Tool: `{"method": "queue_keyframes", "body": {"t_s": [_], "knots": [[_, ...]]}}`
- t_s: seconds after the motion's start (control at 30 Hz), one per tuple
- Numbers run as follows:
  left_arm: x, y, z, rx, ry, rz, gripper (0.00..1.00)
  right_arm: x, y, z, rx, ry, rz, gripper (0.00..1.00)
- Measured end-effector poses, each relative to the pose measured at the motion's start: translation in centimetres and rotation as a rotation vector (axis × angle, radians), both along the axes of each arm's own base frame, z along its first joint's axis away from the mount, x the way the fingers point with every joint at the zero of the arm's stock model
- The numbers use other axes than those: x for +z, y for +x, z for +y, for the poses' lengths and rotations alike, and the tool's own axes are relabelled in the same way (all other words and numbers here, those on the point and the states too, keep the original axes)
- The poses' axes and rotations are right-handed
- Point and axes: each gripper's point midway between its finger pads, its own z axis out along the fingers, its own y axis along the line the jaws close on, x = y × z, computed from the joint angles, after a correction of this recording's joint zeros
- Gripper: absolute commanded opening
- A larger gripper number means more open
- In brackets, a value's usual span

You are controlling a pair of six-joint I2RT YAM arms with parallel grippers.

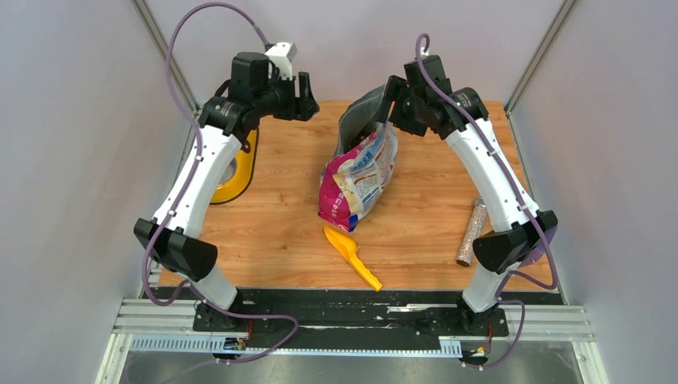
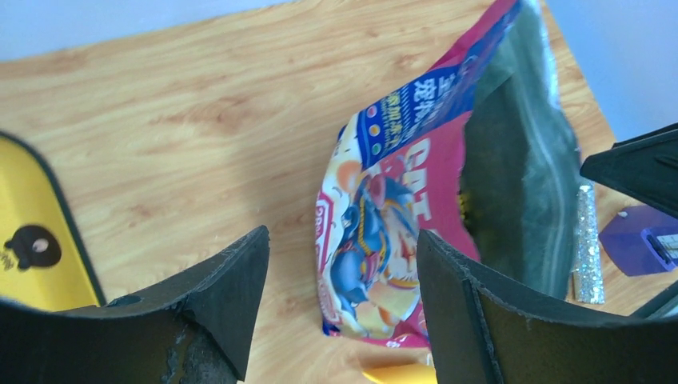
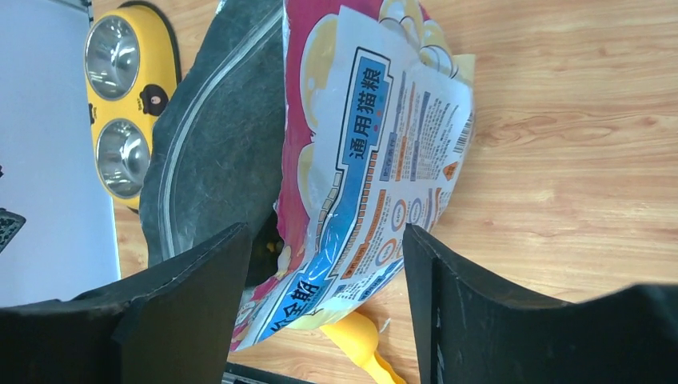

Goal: Serve the pet food

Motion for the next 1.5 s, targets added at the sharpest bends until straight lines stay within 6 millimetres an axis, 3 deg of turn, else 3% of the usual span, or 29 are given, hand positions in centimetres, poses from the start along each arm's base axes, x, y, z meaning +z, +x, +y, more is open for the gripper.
{"method": "queue_keyframes", "body": {"t_s": [0.2, 0.37, 0.47, 0.57, 0.73, 0.83, 1.0, 1.2, 1.3, 1.37, 1.5], "knots": [[-2.1, -1.1, 2.0, 0.071, 0.003, 0.061, 0.76, -2.4, 0.7, 1.5, 0.028, 0.015, 0.069, 0.65], [-5.9, -2.5, 3.7, 0.138, 0.012, 0.160, 0.76, -5.0, 0.7, 2.1, 0.036, 0.006, 0.131, 0.59], [-9.6, -3.8, 4.5, 0.172, 0.015, 0.253, 0.73, -5.4, 0.7, 2.3, 0.035, 0.010, 0.141, 0.47], [-14.1, -5.1, 4.5, 0.187, 0.005, 0.367, 0.65, -5.3, 0.8, 2.4, 0.037, 0.019, 0.137, 0.45], [-21.8, -7.6, 3.5, 0.179, -0.012, 0.544, 0.62, -5.4, 0.7, 2.6, 0.041, 0.029, 0.138, 0.67], [-24.8, -8.3, 1.8, 0.147, -0.007, 0.594, 0.61, -5.3, 0.2, 2.2, 0.040, 0.027, 0.132, 0.73], [-26.8, -7.1, -0.8, 0.106, -0.037, 0.598, 0.53, -3.2, -1.2, 0.8, 0.044, 0.078, 0.092, 0.73], [-27.7, -6.3, -4.5, -0.007, -0.126, 0.621, 0.49, -0.9, -2.0, -0.8, 0.032, 0.123, 0.033, 0.73], [-27.7, -6.0, -7.6, -0.088, -0.161, 0.619, 0.47, -1.4, -2.1, -1.4, 0.022, 0.124, 0.042, 0.72], [-27.6, -5.8, -10.8, -0.161, -0.193, 0.619, 0.47, -2.0, -2.0, -1.9, 0.010, 0.121, 0.054, 0.72], [-27.7, -5.5, -13.8, -0.221, -0.218, 0.606, 0.47, -2.5, -2.0, -3.1, -0.015, 0.121, 0.066, 0.72]]}}
